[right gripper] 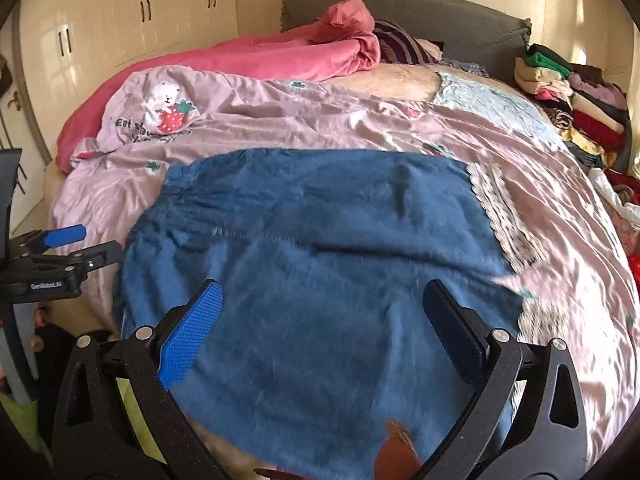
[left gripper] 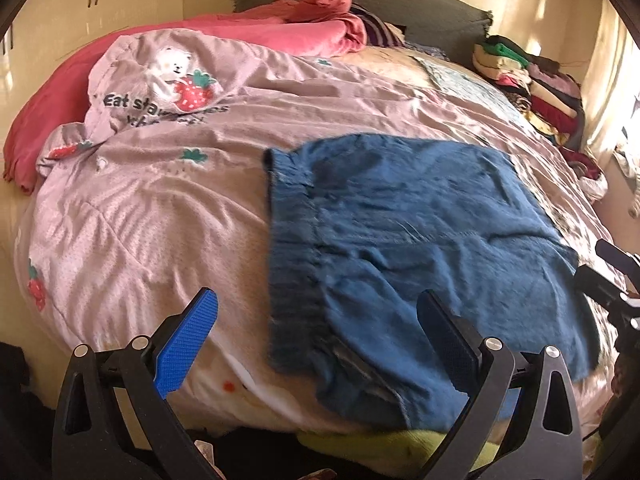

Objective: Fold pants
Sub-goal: 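Grasp the elastic waistband of the denim pants with the left tool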

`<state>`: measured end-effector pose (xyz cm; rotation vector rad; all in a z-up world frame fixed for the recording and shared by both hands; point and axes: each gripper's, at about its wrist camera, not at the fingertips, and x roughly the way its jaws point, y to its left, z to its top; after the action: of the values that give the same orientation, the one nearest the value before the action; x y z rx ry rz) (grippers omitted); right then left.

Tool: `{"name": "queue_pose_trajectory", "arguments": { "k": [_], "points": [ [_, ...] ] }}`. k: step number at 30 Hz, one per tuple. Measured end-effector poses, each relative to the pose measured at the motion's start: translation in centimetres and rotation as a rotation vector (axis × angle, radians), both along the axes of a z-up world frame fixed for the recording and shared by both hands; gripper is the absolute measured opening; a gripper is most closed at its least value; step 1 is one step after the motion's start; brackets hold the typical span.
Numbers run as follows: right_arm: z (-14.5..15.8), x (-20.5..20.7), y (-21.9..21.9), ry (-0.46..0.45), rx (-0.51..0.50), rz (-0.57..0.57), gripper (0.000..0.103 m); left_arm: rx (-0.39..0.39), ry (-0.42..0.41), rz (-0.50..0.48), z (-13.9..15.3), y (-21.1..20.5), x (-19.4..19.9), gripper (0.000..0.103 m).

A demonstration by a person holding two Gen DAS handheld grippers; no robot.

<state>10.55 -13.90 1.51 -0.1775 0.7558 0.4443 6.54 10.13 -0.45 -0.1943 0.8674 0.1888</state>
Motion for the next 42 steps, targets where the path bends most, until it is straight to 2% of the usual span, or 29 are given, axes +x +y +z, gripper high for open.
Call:
{"name": "queue_pose_trajectory", "arguments": {
  "k": [6, 10, 14, 20, 27, 29, 32, 34, 36, 37, 38, 40, 41, 42],
  "points": [
    [0.0, 3.2, 1.4, 0.003, -0.012, 0.02, 0.095, -0.022, 0.001, 0.04, 0.1, 2.3, 2.6, 0.099],
    [0.1, 5.6, 2.7, -0.023, -0.063, 0.035, 0.095, -0.04, -0.011, 0.056, 0.2, 3.7, 4.6, 0.099],
    [-0.1, 8.1, 3.9, -0.005, -0.071, 0.068, 0.095, -0.05, 0.005, 0.062, -0.2, 5.1, 7.0, 0.099],
    [-1.1, 11.4, 5.9, 0.02, -0.099, 0.118, 0.095, -0.035, 0.026, 0.065, -0.9, 6.5, 10.1, 0.099],
    [-1.7, 15.1, 8.1, 0.042, -0.092, 0.157, 0.095, 0.035, 0.033, 0.07, -2.4, 7.3, 13.2, 0.099],
    [-2.0, 16.2, 9.1, 0.044, -0.108, 0.168, 0.095, 0.013, 0.038, 0.042, -3.2, 7.6, 14.2, 0.099],
    [-2.7, 17.6, 10.2, 0.077, -0.119, 0.195, 0.095, 0.048, 0.064, 0.015, -4.3, 7.6, 15.2, 0.097],
    [-3.3, 18.2, 11.1, 0.092, -0.136, 0.213, 0.095, 0.037, 0.056, -0.009, -4.9, 7.7, 15.2, 0.081],
    [-3.9, 18.7, 12.1, 0.084, -0.172, 0.235, 0.095, -0.034, 0.04, -0.045, -5.4, 8.0, 15.2, 0.061],
    [-4.1, 18.8, 12.5, 0.078, -0.183, 0.243, 0.095, -0.058, 0.031, -0.058, -5.5, 8.1, 15.2, 0.056],
    [-4.3, 18.9, 12.8, 0.074, -0.193, 0.252, 0.095, -0.064, 0.016, -0.079, -5.5, 8.0, 15.2, 0.038],
    [-4.9, 19.4, 13.7, 0.072, -0.224, 0.272, 0.095, -0.073, -0.001, -0.096, -5.4, 7.9, 15.0, 0.032],
    [-5.1, 19.5, 14.0, 0.064, -0.244, 0.278, 0.095, -0.085, -0.015, -0.104, -5.2, 7.9, 14.8, 0.025],
    [-5.3, 19.7, 14.3, 0.057, -0.262, 0.287, 0.095, -0.099, -0.031, -0.111, -5.0, 7.9, 14.6, 0.024]
  ]
}}
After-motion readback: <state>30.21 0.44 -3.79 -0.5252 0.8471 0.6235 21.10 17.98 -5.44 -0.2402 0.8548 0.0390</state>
